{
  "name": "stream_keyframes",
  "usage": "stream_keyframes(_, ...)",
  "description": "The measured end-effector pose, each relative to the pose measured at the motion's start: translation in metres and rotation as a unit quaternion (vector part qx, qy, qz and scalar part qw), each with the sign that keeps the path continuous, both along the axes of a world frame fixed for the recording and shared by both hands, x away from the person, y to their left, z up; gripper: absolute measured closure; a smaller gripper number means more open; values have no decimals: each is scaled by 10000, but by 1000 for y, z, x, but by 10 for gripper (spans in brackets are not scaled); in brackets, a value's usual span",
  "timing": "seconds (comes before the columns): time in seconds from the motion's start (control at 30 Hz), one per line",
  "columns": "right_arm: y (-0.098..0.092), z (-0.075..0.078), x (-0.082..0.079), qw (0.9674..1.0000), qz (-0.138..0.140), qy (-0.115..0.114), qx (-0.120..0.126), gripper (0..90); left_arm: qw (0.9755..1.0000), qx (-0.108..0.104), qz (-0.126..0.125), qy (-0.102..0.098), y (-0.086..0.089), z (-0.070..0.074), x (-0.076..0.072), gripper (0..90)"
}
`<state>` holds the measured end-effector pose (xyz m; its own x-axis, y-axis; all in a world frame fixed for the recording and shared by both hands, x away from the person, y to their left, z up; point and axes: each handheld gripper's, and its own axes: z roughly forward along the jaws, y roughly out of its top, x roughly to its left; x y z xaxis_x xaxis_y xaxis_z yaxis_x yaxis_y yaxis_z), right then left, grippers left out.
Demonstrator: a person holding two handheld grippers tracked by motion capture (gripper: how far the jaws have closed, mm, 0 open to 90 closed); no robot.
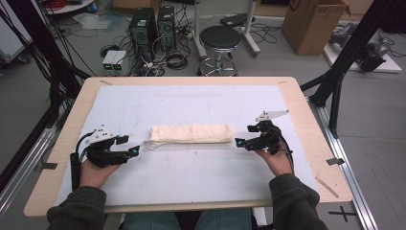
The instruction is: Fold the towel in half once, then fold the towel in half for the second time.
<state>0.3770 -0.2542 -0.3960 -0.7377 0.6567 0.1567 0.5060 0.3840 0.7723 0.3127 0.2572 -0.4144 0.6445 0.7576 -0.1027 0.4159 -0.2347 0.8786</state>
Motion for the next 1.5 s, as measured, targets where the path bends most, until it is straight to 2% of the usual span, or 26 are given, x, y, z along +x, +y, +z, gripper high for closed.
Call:
stream_keyframes(1.03, -5, -7, -13, 10000, -18, -23, 60, 149, 9999, 91, -51, -41, 2, 1, -12, 333)
stream_keyframes(1.5, -13, -14, -19, 9999, -133, -25, 91, 143, 9999, 171, -18, -18, 2, -3, -17, 322)
